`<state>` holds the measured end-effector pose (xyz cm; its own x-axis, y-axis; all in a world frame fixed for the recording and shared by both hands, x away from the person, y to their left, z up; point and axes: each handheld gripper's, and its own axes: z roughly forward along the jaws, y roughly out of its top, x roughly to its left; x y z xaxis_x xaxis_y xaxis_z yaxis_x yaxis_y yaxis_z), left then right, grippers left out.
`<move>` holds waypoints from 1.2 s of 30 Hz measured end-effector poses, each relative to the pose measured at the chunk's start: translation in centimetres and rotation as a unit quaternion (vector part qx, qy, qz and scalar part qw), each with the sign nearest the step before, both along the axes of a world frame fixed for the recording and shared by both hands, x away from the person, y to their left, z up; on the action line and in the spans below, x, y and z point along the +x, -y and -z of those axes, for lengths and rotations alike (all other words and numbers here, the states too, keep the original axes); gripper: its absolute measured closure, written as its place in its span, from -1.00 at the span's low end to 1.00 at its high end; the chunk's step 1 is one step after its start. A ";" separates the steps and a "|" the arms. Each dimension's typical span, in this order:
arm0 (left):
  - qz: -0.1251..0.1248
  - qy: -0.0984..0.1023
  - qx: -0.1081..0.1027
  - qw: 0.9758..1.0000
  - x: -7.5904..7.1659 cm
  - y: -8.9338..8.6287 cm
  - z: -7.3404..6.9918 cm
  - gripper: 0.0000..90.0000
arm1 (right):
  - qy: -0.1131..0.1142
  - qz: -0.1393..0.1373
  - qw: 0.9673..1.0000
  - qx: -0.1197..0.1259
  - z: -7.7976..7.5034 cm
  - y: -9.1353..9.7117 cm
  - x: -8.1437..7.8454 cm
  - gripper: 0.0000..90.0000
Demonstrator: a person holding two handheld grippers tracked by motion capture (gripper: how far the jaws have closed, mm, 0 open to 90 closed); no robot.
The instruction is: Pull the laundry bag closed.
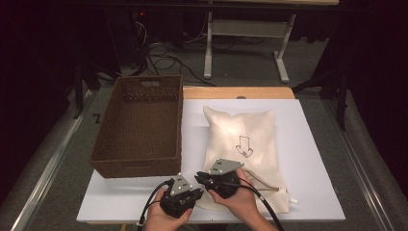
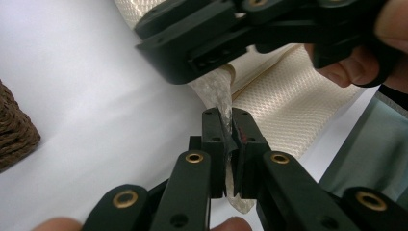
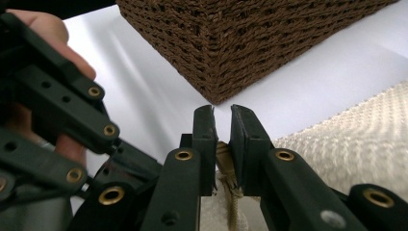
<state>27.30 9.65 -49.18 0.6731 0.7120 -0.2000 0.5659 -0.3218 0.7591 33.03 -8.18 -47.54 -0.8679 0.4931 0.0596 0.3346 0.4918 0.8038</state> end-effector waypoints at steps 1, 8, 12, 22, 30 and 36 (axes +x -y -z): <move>0.001 0.000 0.001 1.000 0.0 0.0 0.0 0.89 | 0.000 0.000 1.000 0.002 0.0 0.2 -0.2 0.81; 0.003 0.003 0.007 1.000 0.0 0.2 0.1 0.89 | -0.003 0.008 0.999 0.033 -0.1 2.0 -0.7 0.79; 0.000 0.005 0.004 1.000 0.0 0.1 0.1 0.89 | -0.009 0.020 0.999 0.038 0.0 2.9 -0.7 0.80; 0.003 0.005 0.004 1.000 0.0 0.1 0.1 0.89 | -0.058 0.017 0.997 0.051 0.5 3.9 -0.4 0.72; 0.003 0.007 0.004 1.000 0.0 0.1 0.1 0.89 | -0.065 0.054 0.990 0.111 -0.1 4.7 0.1 0.36; 0.004 0.008 0.006 1.000 0.0 0.0 0.1 0.89 | -0.112 0.074 0.984 0.118 0.3 4.6 0.3 0.48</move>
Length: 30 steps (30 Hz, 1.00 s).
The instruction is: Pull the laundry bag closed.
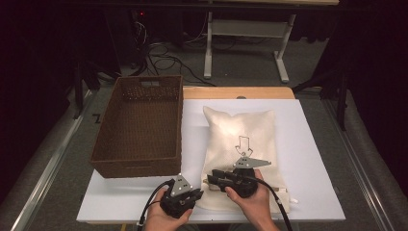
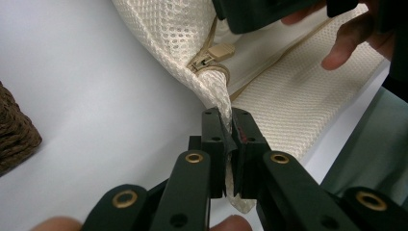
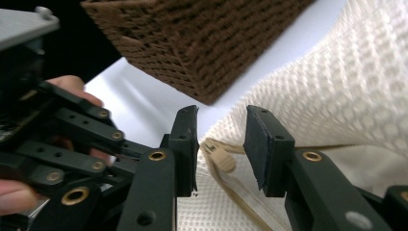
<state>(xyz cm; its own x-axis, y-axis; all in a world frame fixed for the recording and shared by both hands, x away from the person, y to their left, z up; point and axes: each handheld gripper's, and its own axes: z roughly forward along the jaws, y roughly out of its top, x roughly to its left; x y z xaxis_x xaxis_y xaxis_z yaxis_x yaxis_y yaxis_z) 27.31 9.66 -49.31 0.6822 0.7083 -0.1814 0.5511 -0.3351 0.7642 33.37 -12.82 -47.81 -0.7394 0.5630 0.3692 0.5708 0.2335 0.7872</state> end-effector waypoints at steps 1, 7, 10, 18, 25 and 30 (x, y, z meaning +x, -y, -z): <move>0.000 0.001 0.000 1.000 0.0 0.0 0.0 0.89 | -0.001 0.008 1.000 -0.001 0.1 0.0 0.0 0.52; 0.000 0.003 0.003 1.000 0.0 0.0 0.0 0.89 | -0.050 0.020 0.998 0.007 0.6 -0.1 0.2 0.57; 0.001 0.003 0.004 1.000 -0.1 0.0 0.0 0.89 | -0.068 0.027 0.997 0.010 1.0 -0.2 0.3 0.57; -0.001 0.001 0.005 1.000 -0.1 0.0 0.2 0.88 | -0.128 0.022 0.991 0.042 1.6 -0.1 0.8 0.75; -0.001 0.001 0.007 1.000 -0.1 0.0 0.2 0.88 | -0.143 0.018 0.988 0.048 1.6 -0.2 0.6 0.79; 0.000 0.002 0.011 1.000 -0.1 0.0 0.2 0.87 | -0.154 0.018 0.986 0.056 1.8 -0.2 0.6 0.76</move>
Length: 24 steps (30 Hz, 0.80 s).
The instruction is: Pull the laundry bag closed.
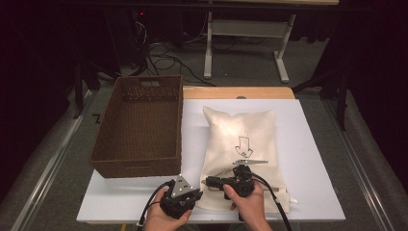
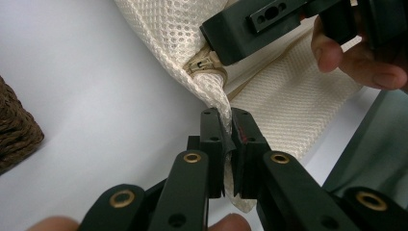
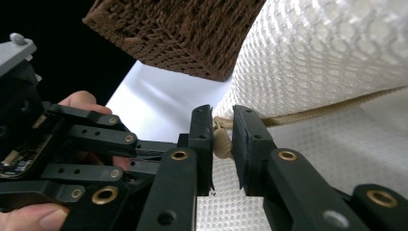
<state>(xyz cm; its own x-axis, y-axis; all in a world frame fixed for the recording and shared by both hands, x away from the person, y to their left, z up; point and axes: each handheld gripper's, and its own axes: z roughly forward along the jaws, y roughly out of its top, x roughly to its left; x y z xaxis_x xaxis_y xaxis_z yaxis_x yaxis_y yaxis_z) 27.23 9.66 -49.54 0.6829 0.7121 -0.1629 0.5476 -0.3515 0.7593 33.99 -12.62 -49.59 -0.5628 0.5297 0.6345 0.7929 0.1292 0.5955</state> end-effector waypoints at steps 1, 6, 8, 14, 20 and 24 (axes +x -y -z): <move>0.000 -0.001 -0.001 1.000 0.0 0.0 0.0 0.87 | -0.001 -0.002 1.000 0.005 0.0 0.0 0.0 0.75; 0.000 -0.002 0.000 1.000 0.0 0.0 0.0 0.87 | -0.003 -0.003 1.000 0.014 -0.3 0.1 -0.1 0.75; 0.001 -0.001 0.001 1.000 0.0 0.0 0.0 0.87 | 0.002 -0.004 1.000 0.019 -0.4 0.1 -0.2 0.76; 0.004 0.003 0.007 1.000 -0.1 0.2 0.0 0.87 | 0.001 0.001 1.000 0.002 0.2 0.0 0.0 0.78; 0.005 0.006 0.011 1.000 -0.1 0.3 0.1 0.87 | -0.013 0.001 1.000 0.025 0.1 0.4 0.4 0.60; 0.005 0.006 0.012 1.000 -0.1 0.3 0.1 0.87 | -0.023 0.016 0.999 0.031 0.3 0.5 0.6 0.62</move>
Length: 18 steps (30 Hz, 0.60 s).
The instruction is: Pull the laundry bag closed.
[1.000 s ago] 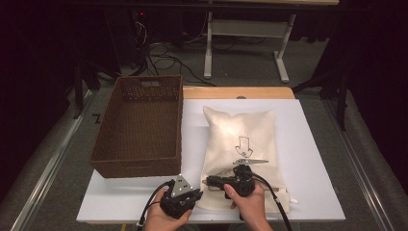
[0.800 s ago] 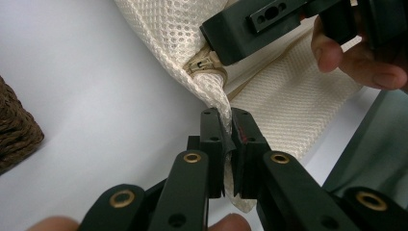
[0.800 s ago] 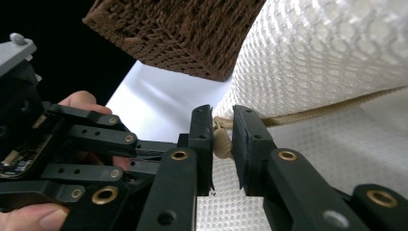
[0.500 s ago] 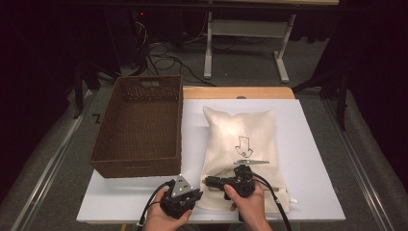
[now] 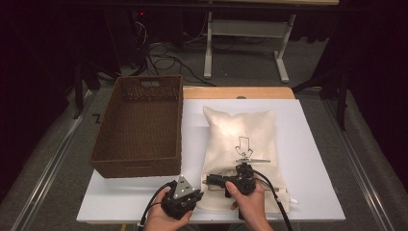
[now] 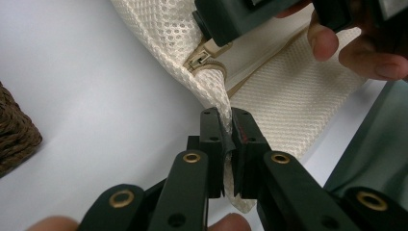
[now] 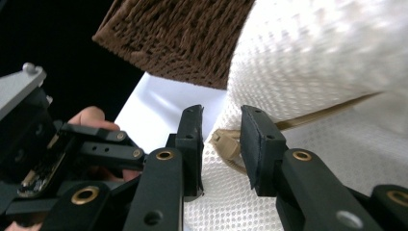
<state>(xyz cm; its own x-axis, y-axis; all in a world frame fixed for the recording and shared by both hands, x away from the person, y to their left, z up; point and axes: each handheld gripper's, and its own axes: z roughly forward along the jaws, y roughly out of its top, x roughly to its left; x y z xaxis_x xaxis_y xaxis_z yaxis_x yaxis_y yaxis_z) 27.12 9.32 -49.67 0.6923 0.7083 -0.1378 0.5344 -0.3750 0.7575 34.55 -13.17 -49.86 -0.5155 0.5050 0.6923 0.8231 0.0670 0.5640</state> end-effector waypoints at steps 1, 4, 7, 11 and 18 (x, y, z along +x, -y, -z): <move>0.000 0.000 0.000 1.000 0.0 0.0 0.0 0.87 | 0.000 0.000 1.000 0.000 0.0 0.0 0.0 0.62; -0.001 0.000 0.001 1.000 0.0 0.0 0.0 0.87 | -0.008 -0.004 1.000 -0.009 0.2 -0.1 0.0 0.68; -0.001 -0.001 0.001 1.000 0.0 0.0 0.0 0.87 | -0.009 -0.008 1.000 -0.018 0.3 -0.3 -0.1 0.77; -0.006 -0.009 -0.002 1.000 0.2 0.0 0.2 0.86 | -0.011 -0.017 1.000 -0.010 0.3 -0.5 -0.2 0.95; -0.025 -0.028 -0.042 0.998 1.0 -0.5 0.1 0.52 | 0.025 -0.032 0.999 -0.017 -0.1 -0.5 -0.6 0.96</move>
<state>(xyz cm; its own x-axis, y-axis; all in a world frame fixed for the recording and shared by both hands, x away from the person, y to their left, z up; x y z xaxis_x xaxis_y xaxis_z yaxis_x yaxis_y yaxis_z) 28.11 9.78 -49.81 0.6460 0.7263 -0.2348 0.5928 -0.2836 0.7537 33.95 -12.72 -49.74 -0.5813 0.4924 0.6478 0.7869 0.1376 0.6016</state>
